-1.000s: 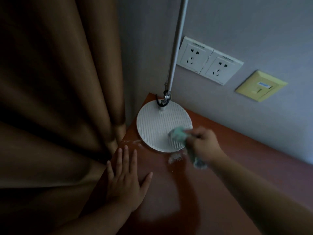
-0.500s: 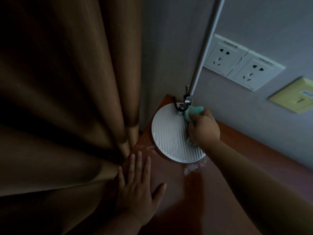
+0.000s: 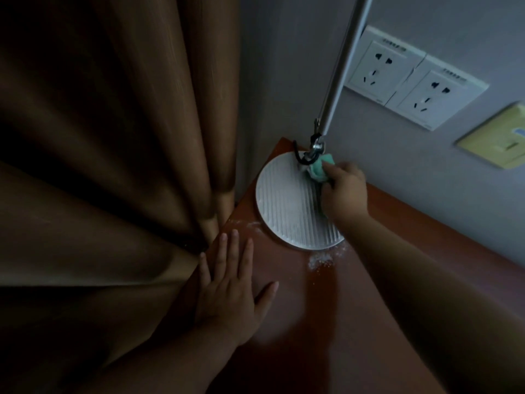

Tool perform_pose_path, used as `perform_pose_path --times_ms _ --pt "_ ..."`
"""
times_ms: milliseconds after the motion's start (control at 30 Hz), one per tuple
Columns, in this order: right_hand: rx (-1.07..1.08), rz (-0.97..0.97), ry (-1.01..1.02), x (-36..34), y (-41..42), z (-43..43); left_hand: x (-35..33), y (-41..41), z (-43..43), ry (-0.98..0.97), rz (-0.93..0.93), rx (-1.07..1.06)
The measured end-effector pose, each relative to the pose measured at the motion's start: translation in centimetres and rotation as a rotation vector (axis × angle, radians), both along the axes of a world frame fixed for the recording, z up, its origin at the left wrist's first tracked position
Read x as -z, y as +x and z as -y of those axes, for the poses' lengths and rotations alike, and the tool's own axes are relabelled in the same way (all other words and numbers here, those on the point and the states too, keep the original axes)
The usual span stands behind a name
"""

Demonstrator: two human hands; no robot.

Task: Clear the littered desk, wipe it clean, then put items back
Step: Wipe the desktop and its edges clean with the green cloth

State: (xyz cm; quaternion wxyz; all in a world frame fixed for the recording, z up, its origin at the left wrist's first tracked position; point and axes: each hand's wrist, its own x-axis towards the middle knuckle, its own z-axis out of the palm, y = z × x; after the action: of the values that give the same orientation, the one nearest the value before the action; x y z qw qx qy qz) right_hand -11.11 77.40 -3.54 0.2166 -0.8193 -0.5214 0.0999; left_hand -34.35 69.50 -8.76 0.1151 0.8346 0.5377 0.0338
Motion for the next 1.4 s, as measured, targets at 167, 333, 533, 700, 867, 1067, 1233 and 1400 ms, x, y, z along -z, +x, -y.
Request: perform_pose_path --times_ms 167,333,533,700,867,1067,1233,1400 --pt "-0.144 0.129 0.135 1.1 -2.1 2.1 0.1 0.1 0.1 0.014 0.003 0.000" --pt "-0.445 0.005 0.023 -0.5 -1.8 4.5 0.0 0.1 0.2 0.004 -0.016 0.000" --pt "-0.465 -0.293 -0.213 -2.4 -1.6 9.1 -0.4 0.1 0.2 0.000 -0.005 -0.019" --pt "-0.044 -0.587 -0.033 -4.0 -1.9 9.3 -0.5 0.0 0.1 0.002 0.027 -0.020" --pt "-0.126 0.066 0.043 -4.1 -4.7 2.6 -0.5 0.0 0.0 -0.006 0.043 -0.030" --pt "0.066 0.182 -0.193 -1.6 -8.7 -2.8 -0.1 0.0 -0.1 -0.040 0.045 -0.018" --pt "0.188 0.166 -0.203 -0.6 -10.1 -4.1 0.2 0.0 0.1 -0.033 0.050 -0.013" --pt "0.139 0.133 -0.122 -0.1 -9.3 -5.1 0.1 0.0 0.1 -0.032 0.044 -0.008"
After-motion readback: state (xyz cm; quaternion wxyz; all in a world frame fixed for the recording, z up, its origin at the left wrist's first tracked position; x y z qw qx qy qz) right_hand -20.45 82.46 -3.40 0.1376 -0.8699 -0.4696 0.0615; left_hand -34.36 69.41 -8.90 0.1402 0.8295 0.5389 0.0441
